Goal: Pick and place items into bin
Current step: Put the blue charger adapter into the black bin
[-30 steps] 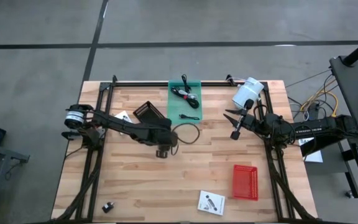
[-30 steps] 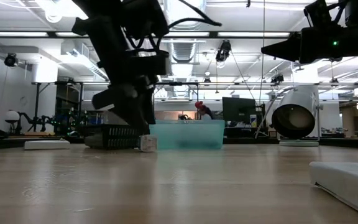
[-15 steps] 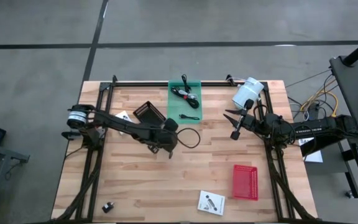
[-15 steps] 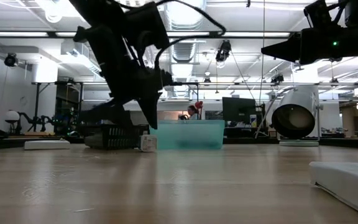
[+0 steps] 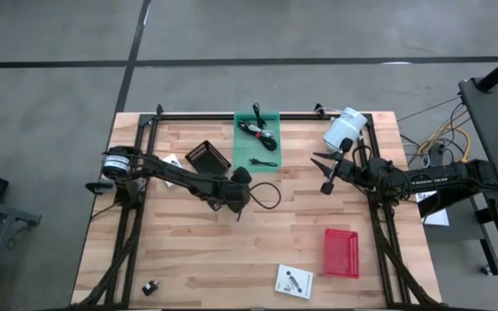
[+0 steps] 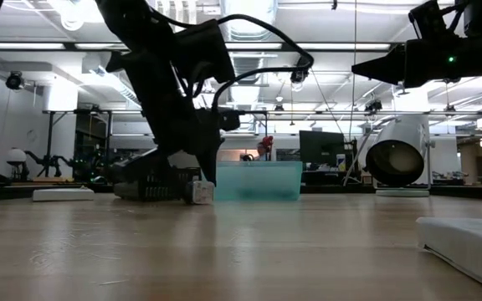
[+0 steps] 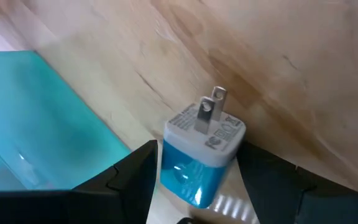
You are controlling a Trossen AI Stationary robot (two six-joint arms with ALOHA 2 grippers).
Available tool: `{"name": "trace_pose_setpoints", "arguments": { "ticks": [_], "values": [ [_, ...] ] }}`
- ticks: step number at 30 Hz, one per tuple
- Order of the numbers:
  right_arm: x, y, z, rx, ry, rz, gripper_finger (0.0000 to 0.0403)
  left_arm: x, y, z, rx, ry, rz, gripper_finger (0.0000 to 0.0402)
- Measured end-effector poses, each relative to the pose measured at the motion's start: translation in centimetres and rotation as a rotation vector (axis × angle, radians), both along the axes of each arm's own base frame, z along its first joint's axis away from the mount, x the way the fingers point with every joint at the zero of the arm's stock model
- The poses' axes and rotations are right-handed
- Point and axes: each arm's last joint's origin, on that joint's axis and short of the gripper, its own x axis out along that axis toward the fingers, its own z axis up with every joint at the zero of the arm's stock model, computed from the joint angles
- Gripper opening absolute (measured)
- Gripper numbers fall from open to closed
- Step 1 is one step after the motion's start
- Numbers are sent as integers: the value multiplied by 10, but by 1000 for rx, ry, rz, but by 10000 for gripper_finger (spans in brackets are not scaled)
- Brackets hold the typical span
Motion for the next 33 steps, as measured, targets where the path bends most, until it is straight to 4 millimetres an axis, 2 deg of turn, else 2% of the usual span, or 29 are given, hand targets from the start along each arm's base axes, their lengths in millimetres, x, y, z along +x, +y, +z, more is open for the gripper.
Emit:
{"name": "trace_pose_setpoints", "arguments": {
  "ticks": [8,16,28,33],
  "values": [
    [0,0,0,0,0,0,69,3,0,-1,-5,-3,9,200],
    [0,0,0,0,0,0,66,6,0,1,-37,-49,52,140],
    [0,0,0,0,0,0,66,10,-1,2,-101,-135,134,131],
    [0,0,0,0,0,0,62,11,-2,2,-178,-192,224,131]
  ]
}}
